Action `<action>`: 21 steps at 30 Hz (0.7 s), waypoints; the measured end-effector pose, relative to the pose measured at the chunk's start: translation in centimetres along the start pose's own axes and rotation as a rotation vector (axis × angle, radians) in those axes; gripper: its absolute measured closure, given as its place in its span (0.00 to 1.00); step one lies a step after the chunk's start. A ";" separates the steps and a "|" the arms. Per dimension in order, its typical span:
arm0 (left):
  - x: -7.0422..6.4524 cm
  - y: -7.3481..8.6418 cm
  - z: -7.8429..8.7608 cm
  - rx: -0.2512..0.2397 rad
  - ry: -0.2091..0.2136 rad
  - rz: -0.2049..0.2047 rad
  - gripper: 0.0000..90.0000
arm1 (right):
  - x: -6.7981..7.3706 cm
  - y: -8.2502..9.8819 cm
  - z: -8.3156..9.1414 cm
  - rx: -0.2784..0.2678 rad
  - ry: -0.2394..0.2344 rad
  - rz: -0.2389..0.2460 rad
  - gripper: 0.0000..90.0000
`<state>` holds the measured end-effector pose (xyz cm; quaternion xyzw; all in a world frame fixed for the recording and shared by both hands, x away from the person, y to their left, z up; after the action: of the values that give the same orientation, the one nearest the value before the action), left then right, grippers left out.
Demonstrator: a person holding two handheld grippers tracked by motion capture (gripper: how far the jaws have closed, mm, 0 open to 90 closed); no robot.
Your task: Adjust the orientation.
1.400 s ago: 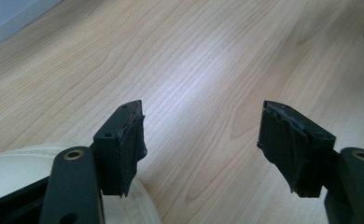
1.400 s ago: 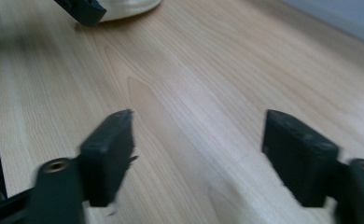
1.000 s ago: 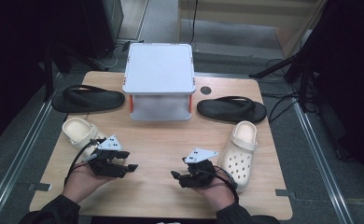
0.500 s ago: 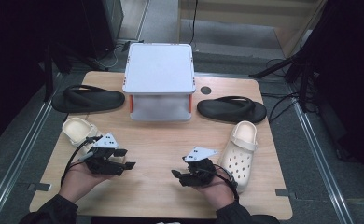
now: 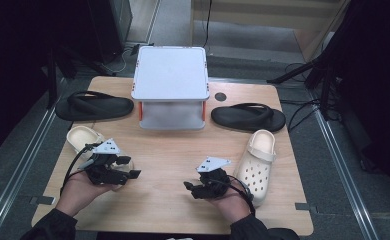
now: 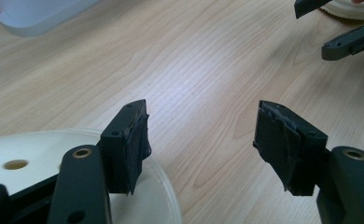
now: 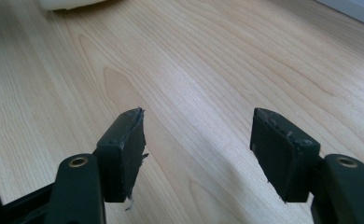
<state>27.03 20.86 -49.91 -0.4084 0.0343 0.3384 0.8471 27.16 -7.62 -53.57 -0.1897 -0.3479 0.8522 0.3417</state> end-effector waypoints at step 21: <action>1.6 -0.5 5.6 -0.005 -0.056 0.076 0.52 | 1.1 -1.2 -0.5 -0.022 -0.048 0.027 0.43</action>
<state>27.35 25.54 -46.38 -0.3992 0.0253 0.3818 0.8332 27.22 -5.99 -53.12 -0.1777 -0.3627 0.8571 0.3197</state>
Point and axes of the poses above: each handheld gripper's, and its own axes: z roughly backward along the jaws, y roughly out of its underside, x roughly to its left, the point moved 4 cm from there along -z, roughly forward along the jaws, and after that the axes turned 14 degrees about y, right-handed, at the moved point
